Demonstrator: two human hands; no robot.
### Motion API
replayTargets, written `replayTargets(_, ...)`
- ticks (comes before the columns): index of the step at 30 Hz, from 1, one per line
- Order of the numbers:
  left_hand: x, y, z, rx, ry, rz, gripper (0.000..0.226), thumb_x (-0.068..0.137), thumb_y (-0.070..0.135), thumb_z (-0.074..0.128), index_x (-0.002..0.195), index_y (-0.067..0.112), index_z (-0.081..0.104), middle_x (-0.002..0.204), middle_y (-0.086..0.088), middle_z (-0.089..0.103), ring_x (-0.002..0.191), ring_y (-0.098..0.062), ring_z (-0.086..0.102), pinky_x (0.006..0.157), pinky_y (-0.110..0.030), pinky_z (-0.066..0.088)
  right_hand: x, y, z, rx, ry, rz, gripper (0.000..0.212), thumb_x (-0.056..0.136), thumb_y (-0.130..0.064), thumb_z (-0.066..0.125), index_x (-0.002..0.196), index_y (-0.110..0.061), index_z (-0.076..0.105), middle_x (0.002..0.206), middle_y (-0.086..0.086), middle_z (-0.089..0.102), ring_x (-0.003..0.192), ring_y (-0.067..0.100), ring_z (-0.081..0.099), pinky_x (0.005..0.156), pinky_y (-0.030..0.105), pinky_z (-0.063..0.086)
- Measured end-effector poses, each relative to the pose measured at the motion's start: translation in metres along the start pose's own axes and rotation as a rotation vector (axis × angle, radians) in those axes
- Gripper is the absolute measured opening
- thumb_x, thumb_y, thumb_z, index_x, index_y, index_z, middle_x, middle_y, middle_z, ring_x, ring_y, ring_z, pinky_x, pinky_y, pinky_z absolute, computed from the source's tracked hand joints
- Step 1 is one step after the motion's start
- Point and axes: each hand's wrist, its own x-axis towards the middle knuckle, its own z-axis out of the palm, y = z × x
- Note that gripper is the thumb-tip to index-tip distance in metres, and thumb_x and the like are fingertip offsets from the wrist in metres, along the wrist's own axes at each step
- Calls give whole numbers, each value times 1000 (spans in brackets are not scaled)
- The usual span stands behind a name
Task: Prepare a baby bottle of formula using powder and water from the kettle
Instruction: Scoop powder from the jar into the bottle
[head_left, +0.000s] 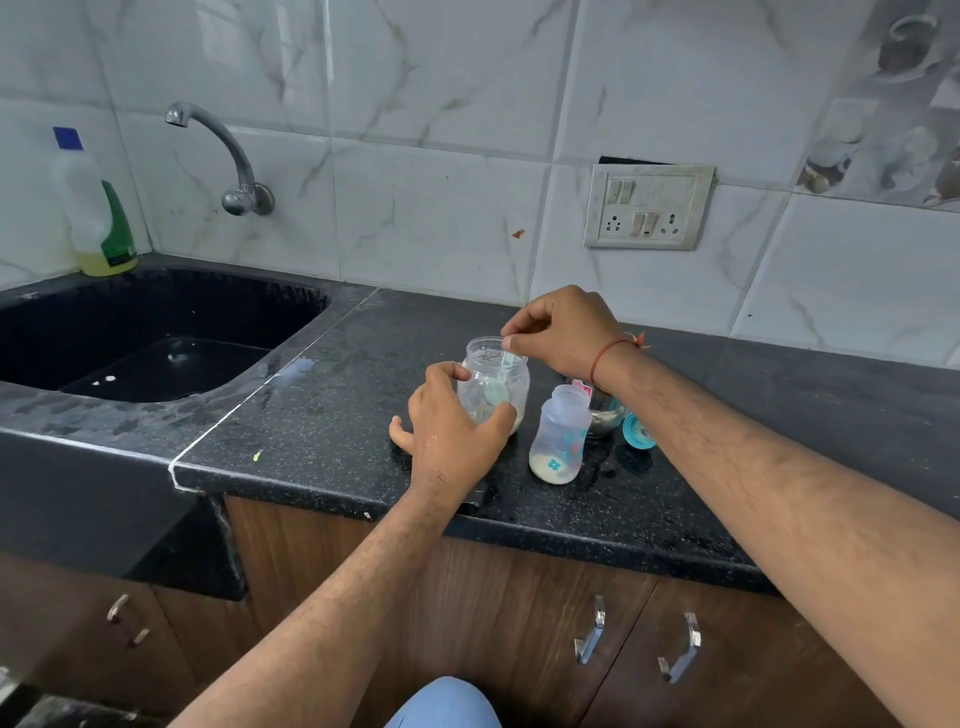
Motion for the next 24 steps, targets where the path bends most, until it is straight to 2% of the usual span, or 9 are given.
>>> replayTargets(4, 3, -2, 1, 15, 20, -28, 49, 91, 42, 77, 121, 39, 38, 133, 11, 54, 143, -17, 44, 129, -64, 0, 0, 3, -6, 11, 50, -9, 17, 93, -38, 75, 101, -27, 85, 97, -14, 79, 93, 3, 69, 85, 19, 48)
replayTargets(9, 7, -4, 4, 36, 40, -38, 51, 94, 39, 78, 130, 39, 42, 134, 16, 51, 149, -19, 41, 130, -66, 3, -14, 23, -33, -1, 126, 7, 21, 98, -38, 70, 102, -23, 84, 94, -12, 76, 87, 4, 66, 84, 19, 45)
replayTargets(11, 8, -5, 5, 62, 48, -36, 54, 93, 41, 79, 134, 36, 44, 141, 14, 52, 151, -21, 38, 129, -67, 8, -23, 37, -44, -9, 154, 25, 20, 98, -37, 70, 100, -23, 84, 85, -18, 72, 76, -5, 61, 79, 17, 43)
replayTargets(13, 8, -6, 5, 91, 66, -13, 56, 92, 41, 80, 137, 34, 47, 145, 13, 49, 149, -21, 38, 128, -66, 14, -33, 53, -53, -18, 181, 53, 18, 97, -36, 71, 98, -24, 84, 80, -21, 69, 74, -13, 57, 73, 12, 41)
replayTargets(14, 6, -6, 5, 97, 80, 11, 56, 91, 41, 80, 136, 33, 48, 145, 13, 47, 148, -20, 38, 126, -64, 18, -39, 60, -58, -12, 188, 74, 18, 97, -35, 71, 98, -24, 84, 83, -19, 71, 76, -11, 58, 74, 12, 41)
replayTargets(17, 0, -3, 5, 101, 148, 135, 46, 90, 37, 78, 129, 34, 52, 139, 18, 46, 135, -15, 43, 117, -55, 27, -56, 83, -68, 21, 201, 142, 16, 98, -35, 71, 99, -25, 83, 94, -14, 75, 85, 0, 63, 82, 16, 43)
replayTargets(19, -5, -2, 5, 71, 140, 284, 36, 93, 36, 75, 123, 33, 55, 130, 20, 51, 118, -10, 52, 109, -47, 33, -64, 98, -72, 63, 193, 190, 12, 98, -32, 71, 97, -26, 81, 93, -17, 73, 86, -2, 62, 75, 11, 43)
replayTargets(21, -10, -2, 5, -24, 36, 424, 31, 97, 35, 73, 123, 29, 57, 120, 15, 58, 99, -8, 58, 97, -41, 48, -71, 110, -74, 108, 156, 234, 10, 100, -31, 68, 98, -28, 78, 93, -20, 70, 81, -4, 60, 70, 11, 42)
replayTargets(24, -17, 0, 4, -63, -144, 481, 43, 103, 44, 69, 140, 27, 56, 114, 10, 64, 89, -13, 65, 80, -31, 56, -75, 127, -72, 182, 120, 326, 12, 103, -35, 63, 102, -29, 74, 97, -10, 72, 69, 7, 59, 62, 24, 49)
